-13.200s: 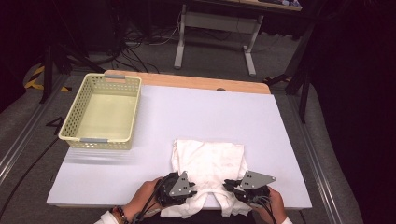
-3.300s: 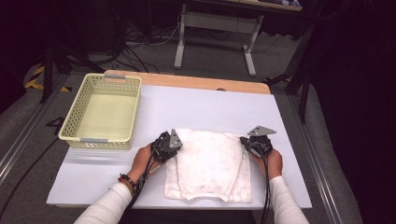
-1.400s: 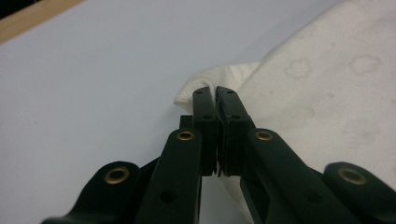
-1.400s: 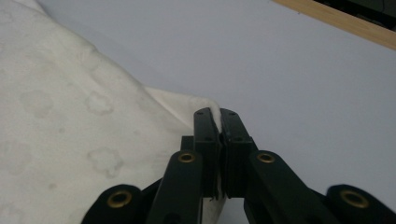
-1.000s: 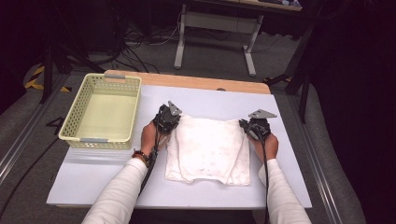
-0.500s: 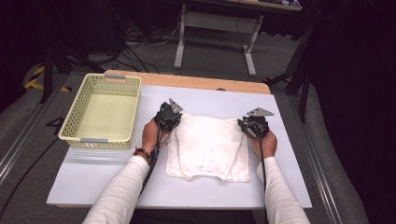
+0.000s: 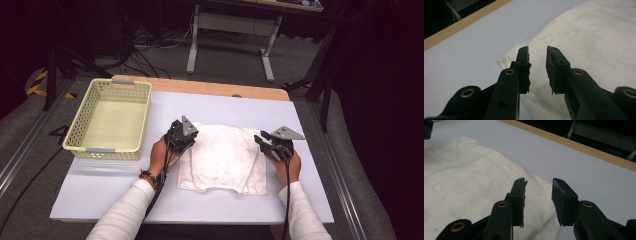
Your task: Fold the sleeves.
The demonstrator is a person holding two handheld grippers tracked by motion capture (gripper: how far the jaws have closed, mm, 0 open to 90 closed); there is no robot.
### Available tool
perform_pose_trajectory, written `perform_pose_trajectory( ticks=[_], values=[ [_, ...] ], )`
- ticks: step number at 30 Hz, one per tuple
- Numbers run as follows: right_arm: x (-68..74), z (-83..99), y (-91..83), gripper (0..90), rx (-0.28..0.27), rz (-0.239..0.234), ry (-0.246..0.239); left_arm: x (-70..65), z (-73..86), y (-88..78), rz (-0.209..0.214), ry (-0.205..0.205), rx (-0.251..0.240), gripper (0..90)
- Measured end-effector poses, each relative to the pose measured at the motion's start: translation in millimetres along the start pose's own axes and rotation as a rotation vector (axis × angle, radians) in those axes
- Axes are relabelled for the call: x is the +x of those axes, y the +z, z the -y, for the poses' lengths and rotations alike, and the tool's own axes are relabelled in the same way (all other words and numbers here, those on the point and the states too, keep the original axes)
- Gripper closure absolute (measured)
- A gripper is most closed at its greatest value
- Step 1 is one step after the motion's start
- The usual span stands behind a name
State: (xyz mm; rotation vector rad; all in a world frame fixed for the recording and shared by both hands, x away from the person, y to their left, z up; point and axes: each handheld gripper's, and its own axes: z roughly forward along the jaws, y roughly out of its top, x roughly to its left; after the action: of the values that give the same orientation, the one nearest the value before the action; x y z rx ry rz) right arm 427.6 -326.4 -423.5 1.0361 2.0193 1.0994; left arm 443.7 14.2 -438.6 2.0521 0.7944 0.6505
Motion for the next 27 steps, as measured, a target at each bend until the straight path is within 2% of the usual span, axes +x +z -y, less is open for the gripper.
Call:
perform_pose_trajectory(
  ticks=[3, 8, 10, 12, 16, 18, 23, 27],
  values=[
    [6.4, 1.7, -7.3, 62.8, -0.015, -0.013, -0.029, -7.4, 4.2, -6.8, 0.035, 0.023, -0.018, 70.2],
    [16.6, 5.8, -19.0, 61.2, -0.031, -0.038, -0.045, -20.8, 14.4, -19.6, 0.068, 0.085, -0.030, 68.2],
    [21.4, 7.1, -22.6, 61.0, -0.037, -0.046, -0.059, -25.2, 17.5, -23.2, 0.097, 0.100, -0.030, 63.8],
    [26.3, 8.6, -24.7, 60.9, -0.041, -0.070, -0.057, -30.9, 18.8, -26.7, 0.108, 0.119, -0.024, 62.0],
    [37.2, 9.6, -29.4, 56.2, -0.035, -0.089, -0.071, -37.1, 18.9, -37.4, 0.122, 0.150, -0.046, 55.6],
    [40.8, 9.7, -33.4, 54.5, -0.044, -0.100, -0.078, -39.0, 19.4, -43.1, 0.125, 0.160, -0.051, 47.5],
    [47.0, 10.9, -40.6, 48.7, -0.046, -0.116, -0.079, -37.1, 26.3, -55.9, 0.131, 0.175, -0.068, 36.6],
    [53.0, 12.1, -43.2, 44.3, -0.039, -0.119, -0.095, -32.0, 33.6, -63.9, 0.136, 0.168, -0.075, 33.3]
  ],
)
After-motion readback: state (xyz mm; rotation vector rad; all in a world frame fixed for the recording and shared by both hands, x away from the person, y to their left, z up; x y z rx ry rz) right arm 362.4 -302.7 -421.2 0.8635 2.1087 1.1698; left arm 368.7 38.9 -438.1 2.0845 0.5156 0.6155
